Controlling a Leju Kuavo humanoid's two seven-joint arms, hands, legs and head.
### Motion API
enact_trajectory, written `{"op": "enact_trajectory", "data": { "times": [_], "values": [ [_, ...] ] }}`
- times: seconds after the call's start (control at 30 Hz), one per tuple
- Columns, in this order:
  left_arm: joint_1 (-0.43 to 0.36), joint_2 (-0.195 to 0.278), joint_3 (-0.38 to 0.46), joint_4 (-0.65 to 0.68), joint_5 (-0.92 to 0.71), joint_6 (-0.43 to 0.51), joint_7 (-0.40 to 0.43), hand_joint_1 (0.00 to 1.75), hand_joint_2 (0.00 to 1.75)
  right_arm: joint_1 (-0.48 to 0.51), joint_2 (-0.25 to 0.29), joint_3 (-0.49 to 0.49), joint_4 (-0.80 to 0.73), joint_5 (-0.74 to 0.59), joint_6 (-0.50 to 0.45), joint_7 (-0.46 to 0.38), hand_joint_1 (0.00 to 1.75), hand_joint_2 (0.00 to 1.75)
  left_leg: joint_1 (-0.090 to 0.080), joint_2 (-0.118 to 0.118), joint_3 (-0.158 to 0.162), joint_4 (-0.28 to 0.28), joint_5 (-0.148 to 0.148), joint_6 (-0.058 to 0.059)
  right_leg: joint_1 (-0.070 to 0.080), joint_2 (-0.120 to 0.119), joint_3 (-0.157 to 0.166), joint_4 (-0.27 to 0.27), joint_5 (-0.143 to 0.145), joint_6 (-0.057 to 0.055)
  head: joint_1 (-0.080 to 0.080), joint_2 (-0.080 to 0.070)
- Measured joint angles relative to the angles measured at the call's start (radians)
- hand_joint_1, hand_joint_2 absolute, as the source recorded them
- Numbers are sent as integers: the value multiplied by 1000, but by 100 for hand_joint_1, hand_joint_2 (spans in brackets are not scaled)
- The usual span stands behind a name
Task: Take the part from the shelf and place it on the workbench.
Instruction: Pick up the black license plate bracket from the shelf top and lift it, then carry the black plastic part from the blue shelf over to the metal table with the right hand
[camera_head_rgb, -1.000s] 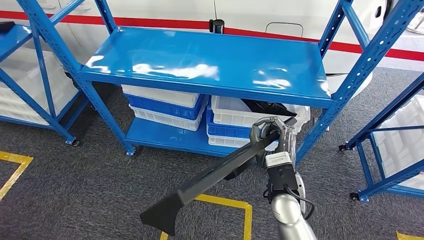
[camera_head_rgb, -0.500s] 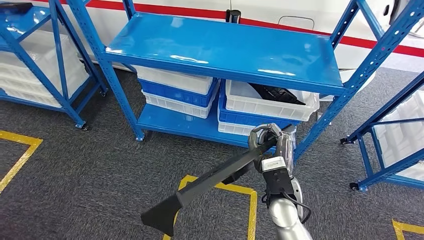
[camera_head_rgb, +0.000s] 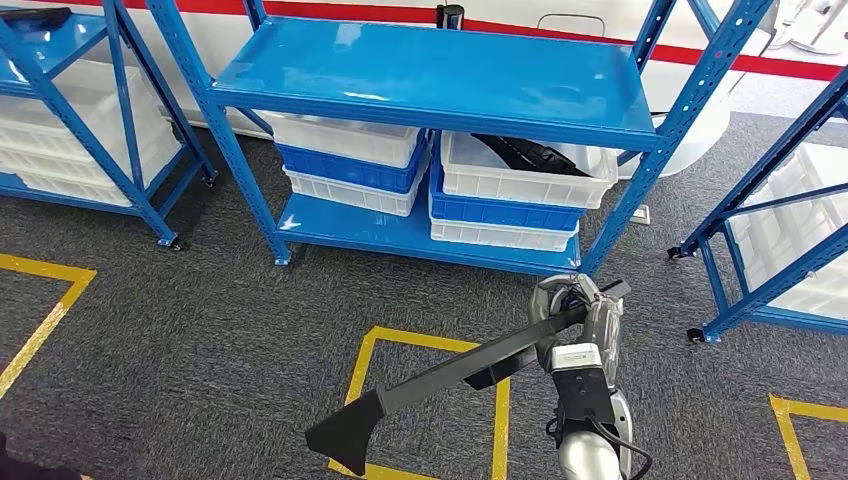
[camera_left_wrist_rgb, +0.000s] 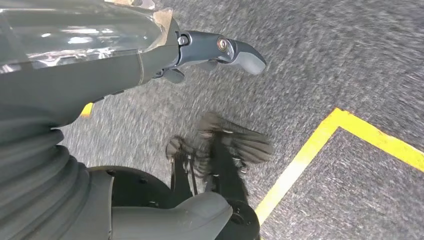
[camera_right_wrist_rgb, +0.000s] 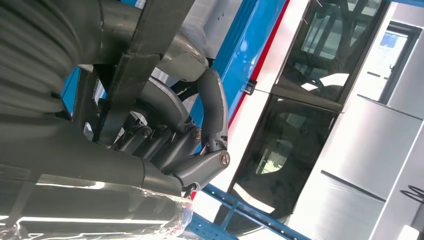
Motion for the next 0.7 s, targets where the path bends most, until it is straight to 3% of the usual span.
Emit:
{"op": "enact_trajectory", "data": {
  "times": [0.03,0.07,0.1,0.13,0.2,0.27,0.33,0.37,0.4,0.47,0.53,0.57,0.6,0.67,0.7],
  "values": [
    [-7,0,-8,0,-6,-2,-2,0,175,0,-2,-1,-1,0,-1,0,175,175,8,0,0,48,-6,-9,-2,-1,-16,3,11,4,0,0],
    [-14,-1,-15,0,-11,-3,-2,0,175,0,-4,-3,-2,0,-3,-1,175,175,17,0,17,63,9,-18,-5,-3,-33,8,21,10,0,0],
    [-20,-2,-21,0,-14,-2,0,0,175,0,-6,-5,-4,-1,-4,-2,175,175,25,1,52,38,33,-25,-9,-3,-48,13,29,16,0,0],
    [-25,-3,-28,0,-17,0,3,0,175,-1,-7,-8,-7,-4,-5,-3,175,175,33,1,103,-19,54,-33,-13,-4,-62,20,35,22,0,0],
    [-31,-5,-37,0,-18,15,19,0,175,-5,-11,-12,-13,-15,-5,-7,175,175,38,-2,205,-157,53,-40,-15,-4,-86,36,44,35,-1,0],
    [-28,-4,-40,0,-14,34,42,0,175,-16,-13,-13,-14,-25,-5,-13,175,175,30,-6,243,-225,33,-34,-13,-4,-101,46,55,52,-1,0],
    [-18,0,-40,0,-4,59,71,0,175,-29,-15,-13,-8,-32,-5,-19,175,175,24,-5,233,-233,38,-15,-15,-2,-113,51,62,70,0,0],
    [-13,2,-38,0,4,75,90,0,175,-37,-16,-13,-3,-37,-5,-22,175,175,22,-3,225,-237,46,-1,-17,-1,-125,64,48,73,1,0],
    [-8,5,-35,0,12,92,109,0,175,-46,-17,-13,5,-46,-4,-27,175,175,21,-1,215,-239,56,15,-18,0,-143,95,20,71,4,0],
    [-1,13,-24,0,28,123,139,0,175,-71,-18,-13,28,-65,3,-35,175,175,17,2,190,-240,77,37,-20,2,-187,212,-64,60,9,0],
    [6,19,-11,0,41,142,154,0,175,-98,-18,-13,61,-76,15,-42,175,175,11,3,162,-240,98,44,-20,4,-209,326,-111,63,11,0],
    [8,21,-5,0,45,147,157,0,175,-113,-17,-13,79,-76,20,-43,175,175,9,4,147,-239,110,45,-19,4,-200,346,-106,71,10,0],
    [10,22,-1,0,47,147,158,0,175,-128,-17,-13,96,-73,23,-44,175,175,8,4,133,-239,122,43,-19,5,-172,330,-86,80,10,0],
    [10,22,4,0,47,136,151,0,175,-155,-14,-13,121,-63,27,-41,175,175,6,2,107,-236,145,37,-19,6,-73,208,-49,89,10,0],
    [10,21,5,0,46,126,143,0,175,-165,-12,-13,129,-58,28,-38,175,175,5,1,97,-235,157,32,-15,7,-19,129,-50,84,10,0]
  ]
}}
